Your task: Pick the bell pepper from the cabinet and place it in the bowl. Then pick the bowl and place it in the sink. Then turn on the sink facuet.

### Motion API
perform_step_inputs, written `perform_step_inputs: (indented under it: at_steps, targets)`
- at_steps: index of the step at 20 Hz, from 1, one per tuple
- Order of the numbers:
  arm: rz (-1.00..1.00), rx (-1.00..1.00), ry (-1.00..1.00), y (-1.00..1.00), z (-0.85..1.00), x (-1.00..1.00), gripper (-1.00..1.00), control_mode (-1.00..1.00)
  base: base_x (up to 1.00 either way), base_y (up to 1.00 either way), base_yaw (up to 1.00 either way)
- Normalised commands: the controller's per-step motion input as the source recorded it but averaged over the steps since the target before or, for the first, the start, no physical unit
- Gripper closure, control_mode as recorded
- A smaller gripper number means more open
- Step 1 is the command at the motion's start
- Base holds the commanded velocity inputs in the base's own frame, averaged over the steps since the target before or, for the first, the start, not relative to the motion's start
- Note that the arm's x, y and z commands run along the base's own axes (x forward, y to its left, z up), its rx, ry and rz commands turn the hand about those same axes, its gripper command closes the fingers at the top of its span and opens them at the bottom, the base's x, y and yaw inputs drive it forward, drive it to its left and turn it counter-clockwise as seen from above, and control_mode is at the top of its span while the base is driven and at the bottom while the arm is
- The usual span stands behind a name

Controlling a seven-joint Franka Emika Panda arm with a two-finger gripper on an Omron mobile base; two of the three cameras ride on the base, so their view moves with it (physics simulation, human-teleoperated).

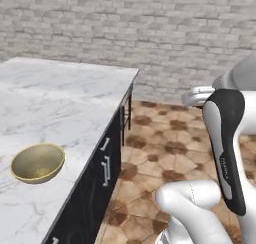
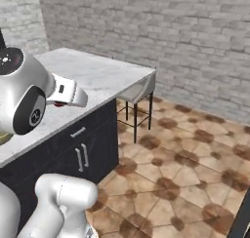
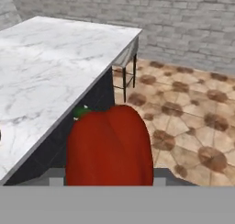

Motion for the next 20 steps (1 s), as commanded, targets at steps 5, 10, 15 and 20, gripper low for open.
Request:
perform_step_inputs:
  at_steps: [5, 10, 15, 20]
  targets:
    - [0.0, 0.0, 0.0, 0.0, 0.0, 0.0, 1.0, 1.0, 0.63, -0.19, 0.51]
    - [0.0, 0.0, 0.0, 0.0, 0.0, 0.0, 1.0, 1.0, 0.54, -0.28, 0.51]
    - [0.0, 0.0, 0.0, 0.0, 0.0, 0.0, 1.0, 1.0, 0.32, -0.34, 0.52]
    - [0.0, 0.0, 0.0, 0.0, 0.0, 0.0, 1.0, 1.0, 0.09, -0.21, 0.53]
